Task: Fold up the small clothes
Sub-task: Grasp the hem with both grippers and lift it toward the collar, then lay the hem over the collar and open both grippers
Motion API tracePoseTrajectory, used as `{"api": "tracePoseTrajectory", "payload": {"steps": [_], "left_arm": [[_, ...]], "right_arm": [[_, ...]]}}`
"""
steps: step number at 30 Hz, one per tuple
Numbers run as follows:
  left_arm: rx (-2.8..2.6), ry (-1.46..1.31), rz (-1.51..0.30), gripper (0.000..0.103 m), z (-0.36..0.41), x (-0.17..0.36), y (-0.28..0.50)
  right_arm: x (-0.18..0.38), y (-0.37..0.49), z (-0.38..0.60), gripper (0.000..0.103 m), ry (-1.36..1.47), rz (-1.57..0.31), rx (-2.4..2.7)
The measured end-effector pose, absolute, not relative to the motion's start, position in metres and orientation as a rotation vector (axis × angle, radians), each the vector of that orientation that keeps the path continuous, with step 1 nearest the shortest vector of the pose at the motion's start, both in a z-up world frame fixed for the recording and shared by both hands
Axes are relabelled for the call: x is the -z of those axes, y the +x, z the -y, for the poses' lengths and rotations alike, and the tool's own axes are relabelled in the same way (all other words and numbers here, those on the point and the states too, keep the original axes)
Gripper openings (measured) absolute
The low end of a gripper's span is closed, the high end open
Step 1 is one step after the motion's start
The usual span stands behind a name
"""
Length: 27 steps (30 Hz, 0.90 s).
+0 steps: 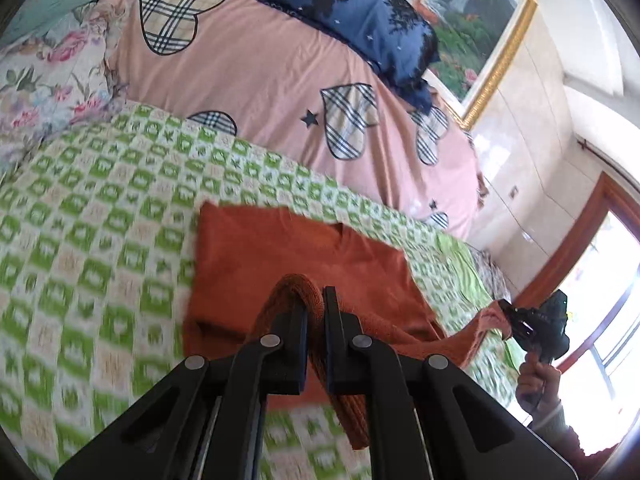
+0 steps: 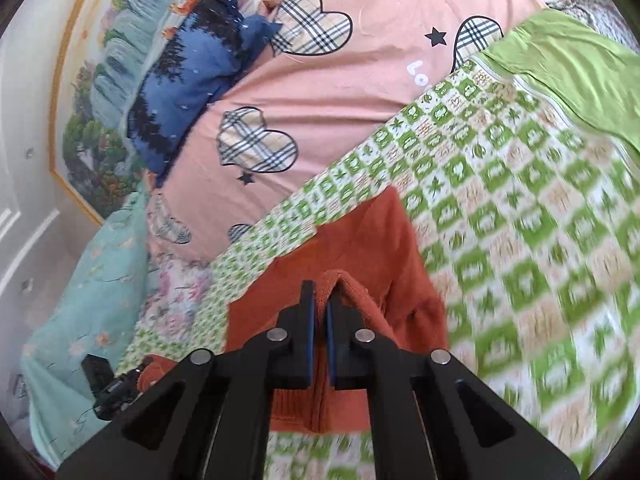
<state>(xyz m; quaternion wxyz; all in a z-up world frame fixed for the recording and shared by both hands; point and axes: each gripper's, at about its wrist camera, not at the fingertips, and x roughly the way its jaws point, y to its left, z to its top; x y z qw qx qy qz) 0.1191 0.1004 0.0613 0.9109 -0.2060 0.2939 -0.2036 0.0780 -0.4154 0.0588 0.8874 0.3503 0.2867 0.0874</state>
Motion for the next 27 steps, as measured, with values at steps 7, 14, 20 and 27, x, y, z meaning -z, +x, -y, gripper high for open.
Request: {"api": "tracePoseTrajectory", "payload": {"steps": [7,14,20,27], "left_arm": [[0.292,-0.402,-0.696,0.005,-0.105,-0.034,0.232],[0.204,-0.373,-0.834,0.005,-0.102,0.026,0.301],[0.208,-0.398,-0.932,0.012,-0.105,0.057,0.300],[0.398,-0.304,-0.968,0.027,-0.044,0.050,0.228]], "right_arm": [[-0.035,0.189,0.420,0.006,0.661,-0.732,-0.090],[0.026,0.250,0.418,0.009,0.612,-0.921,-0.033],[0.026,0.226,0.427,0.013,0.660,-0.917,-0.013],[0.005,0.180,0.344,0.014,0.379,-0.949,-0.270]]}}
